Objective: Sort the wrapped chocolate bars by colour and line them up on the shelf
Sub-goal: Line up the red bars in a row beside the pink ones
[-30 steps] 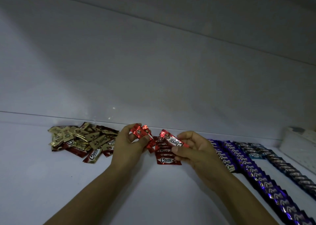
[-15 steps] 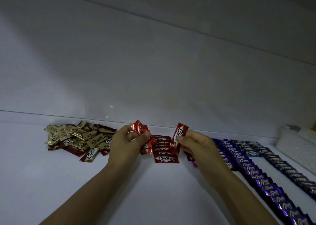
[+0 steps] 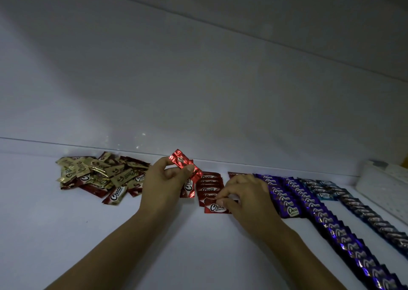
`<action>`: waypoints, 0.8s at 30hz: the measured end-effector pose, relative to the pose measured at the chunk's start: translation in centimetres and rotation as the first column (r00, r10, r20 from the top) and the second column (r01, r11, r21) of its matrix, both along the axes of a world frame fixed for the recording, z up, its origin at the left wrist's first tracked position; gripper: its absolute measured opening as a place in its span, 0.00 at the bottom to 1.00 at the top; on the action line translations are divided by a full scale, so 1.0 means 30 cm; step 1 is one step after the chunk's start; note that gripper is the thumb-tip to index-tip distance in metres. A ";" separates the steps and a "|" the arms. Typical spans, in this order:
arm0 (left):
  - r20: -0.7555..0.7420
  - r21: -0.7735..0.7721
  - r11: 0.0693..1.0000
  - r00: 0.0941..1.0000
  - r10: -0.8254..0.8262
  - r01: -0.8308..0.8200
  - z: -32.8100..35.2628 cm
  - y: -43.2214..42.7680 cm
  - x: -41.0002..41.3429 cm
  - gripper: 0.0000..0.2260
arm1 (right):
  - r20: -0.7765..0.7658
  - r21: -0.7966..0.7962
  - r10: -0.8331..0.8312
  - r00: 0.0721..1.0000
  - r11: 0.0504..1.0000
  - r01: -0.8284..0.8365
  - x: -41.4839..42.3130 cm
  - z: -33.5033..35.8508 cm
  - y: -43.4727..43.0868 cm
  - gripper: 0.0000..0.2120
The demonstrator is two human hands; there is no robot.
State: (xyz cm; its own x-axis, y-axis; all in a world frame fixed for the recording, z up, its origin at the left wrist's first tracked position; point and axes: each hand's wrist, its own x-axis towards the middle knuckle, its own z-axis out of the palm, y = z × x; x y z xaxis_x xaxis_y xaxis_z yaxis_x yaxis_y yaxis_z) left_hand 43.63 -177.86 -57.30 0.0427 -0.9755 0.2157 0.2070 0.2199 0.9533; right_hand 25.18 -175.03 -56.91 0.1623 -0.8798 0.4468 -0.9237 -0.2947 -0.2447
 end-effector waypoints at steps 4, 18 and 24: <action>0.006 -0.018 1.000 1.000 -0.018 0.019 0.001 0.001 0.001 0.04 | -0.018 -0.037 -0.006 1.000 0.999 0.005 0.014 -0.009 -0.012 0.03; 0.046 -0.037 0.999 0.999 -0.019 0.021 0.003 0.005 -0.006 0.04 | -0.005 0.014 -0.007 1.000 1.000 0.007 0.021 -0.028 -0.025 0.04; 0.091 -0.079 0.996 0.995 -0.045 0.052 -0.002 0.016 -0.012 0.09 | 0.010 0.007 -0.019 1.000 1.000 0.019 0.019 -0.042 -0.025 0.05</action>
